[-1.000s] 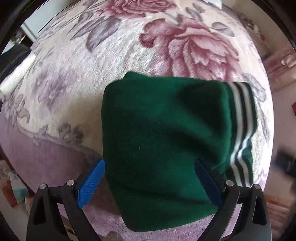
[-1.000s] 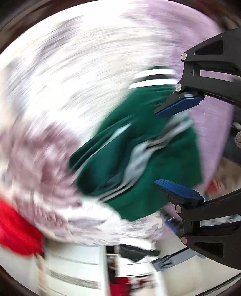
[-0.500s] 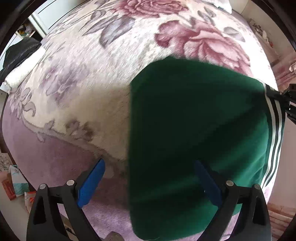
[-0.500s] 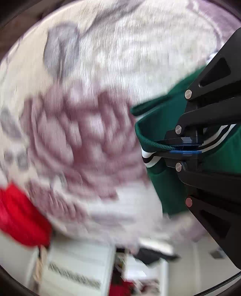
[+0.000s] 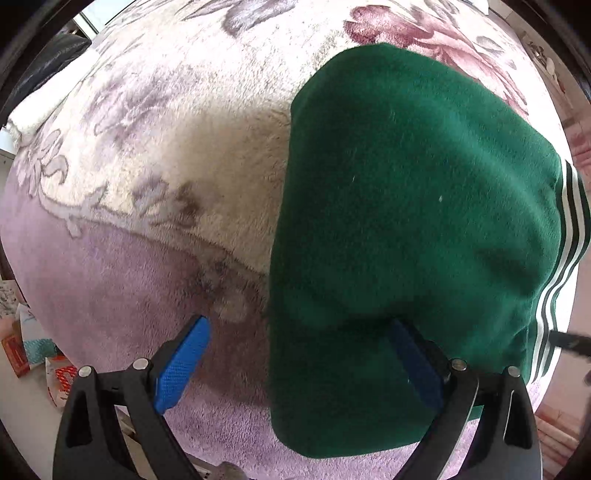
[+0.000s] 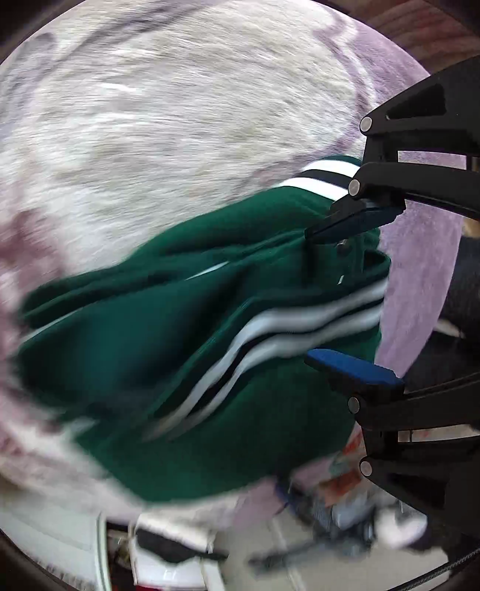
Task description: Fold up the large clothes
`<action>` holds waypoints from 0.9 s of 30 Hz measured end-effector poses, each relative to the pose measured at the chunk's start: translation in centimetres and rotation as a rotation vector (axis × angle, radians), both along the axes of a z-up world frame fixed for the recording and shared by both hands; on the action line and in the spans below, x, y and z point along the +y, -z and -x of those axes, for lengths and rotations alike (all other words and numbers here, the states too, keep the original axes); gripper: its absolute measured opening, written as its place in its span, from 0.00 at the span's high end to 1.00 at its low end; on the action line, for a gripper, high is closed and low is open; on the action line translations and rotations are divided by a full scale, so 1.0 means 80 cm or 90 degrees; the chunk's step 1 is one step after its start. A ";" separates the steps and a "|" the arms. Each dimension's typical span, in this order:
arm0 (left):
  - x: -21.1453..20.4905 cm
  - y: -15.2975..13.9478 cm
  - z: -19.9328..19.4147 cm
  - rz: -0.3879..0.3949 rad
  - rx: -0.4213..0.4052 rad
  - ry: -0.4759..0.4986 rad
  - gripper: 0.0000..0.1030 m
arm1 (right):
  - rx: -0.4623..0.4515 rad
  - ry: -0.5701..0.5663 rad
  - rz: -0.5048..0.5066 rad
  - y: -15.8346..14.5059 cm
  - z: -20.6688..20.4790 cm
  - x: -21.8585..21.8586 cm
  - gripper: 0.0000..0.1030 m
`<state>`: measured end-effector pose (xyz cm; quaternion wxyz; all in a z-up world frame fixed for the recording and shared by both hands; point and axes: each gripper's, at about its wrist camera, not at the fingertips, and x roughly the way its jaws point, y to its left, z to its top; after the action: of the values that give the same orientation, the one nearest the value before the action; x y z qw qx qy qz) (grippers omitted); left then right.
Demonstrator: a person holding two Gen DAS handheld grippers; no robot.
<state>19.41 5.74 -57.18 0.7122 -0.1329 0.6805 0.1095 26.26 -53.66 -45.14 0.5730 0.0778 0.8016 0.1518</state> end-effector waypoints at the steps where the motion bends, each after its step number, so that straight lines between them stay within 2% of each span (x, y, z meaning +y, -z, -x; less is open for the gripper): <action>1: -0.001 0.000 0.003 -0.003 0.001 0.004 0.03 | 0.008 0.005 -0.002 0.010 0.005 0.001 0.40; 2: -0.003 -0.001 0.006 -0.009 0.002 0.010 0.03 | -0.003 0.001 0.009 0.018 0.011 0.004 0.41; 3: -0.006 -0.002 0.008 -0.015 0.002 0.017 0.03 | -0.040 0.010 0.000 0.015 0.014 0.007 0.66; 4: -0.008 -0.003 0.010 -0.018 0.002 0.023 0.03 | -0.042 0.031 -0.020 0.015 0.017 0.007 0.87; 5: -0.010 -0.005 0.013 -0.022 0.002 0.027 0.03 | -0.032 0.068 -0.014 0.013 0.021 0.005 0.89; 6: -0.011 -0.007 0.015 -0.026 0.000 0.029 0.03 | -0.043 0.077 0.000 0.005 0.023 0.003 0.98; 7: -0.012 -0.010 0.018 -0.030 -0.002 0.032 0.03 | -0.062 0.101 0.012 -0.011 0.027 -0.005 0.98; 10: -0.011 -0.020 0.022 -0.022 -0.015 0.025 0.03 | -0.068 0.191 0.006 -0.054 0.042 -0.050 0.98; 13: -0.011 -0.020 0.021 -0.019 -0.021 0.026 0.03 | -0.077 0.217 0.019 -0.079 0.061 -0.088 0.98; 15: -0.011 -0.013 0.017 -0.003 -0.029 0.027 0.03 | -0.062 0.236 0.060 -0.061 0.077 -0.118 0.98; 17: -0.018 -0.002 0.012 0.011 -0.024 0.027 0.03 | -0.037 0.249 0.099 -0.015 0.081 -0.125 0.98; 20: -0.024 0.002 0.009 -0.009 -0.022 0.037 0.03 | 0.001 0.182 0.114 0.035 0.067 -0.102 0.98; 23: -0.019 -0.002 0.008 -0.009 -0.020 0.029 0.03 | 0.017 0.089 0.113 0.025 0.047 -0.082 0.94; 25: -0.013 -0.010 0.007 -0.008 -0.018 0.024 0.03 | -0.012 0.079 0.105 -0.001 0.033 -0.084 0.81; 27: -0.011 -0.028 -0.004 -0.008 -0.034 0.019 0.03 | -0.080 0.110 0.088 -0.034 0.012 -0.095 0.54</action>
<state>19.70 4.89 -54.92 0.7323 -0.1211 0.6626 0.0998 25.26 -61.24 -42.42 0.6372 0.0970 0.7629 0.0508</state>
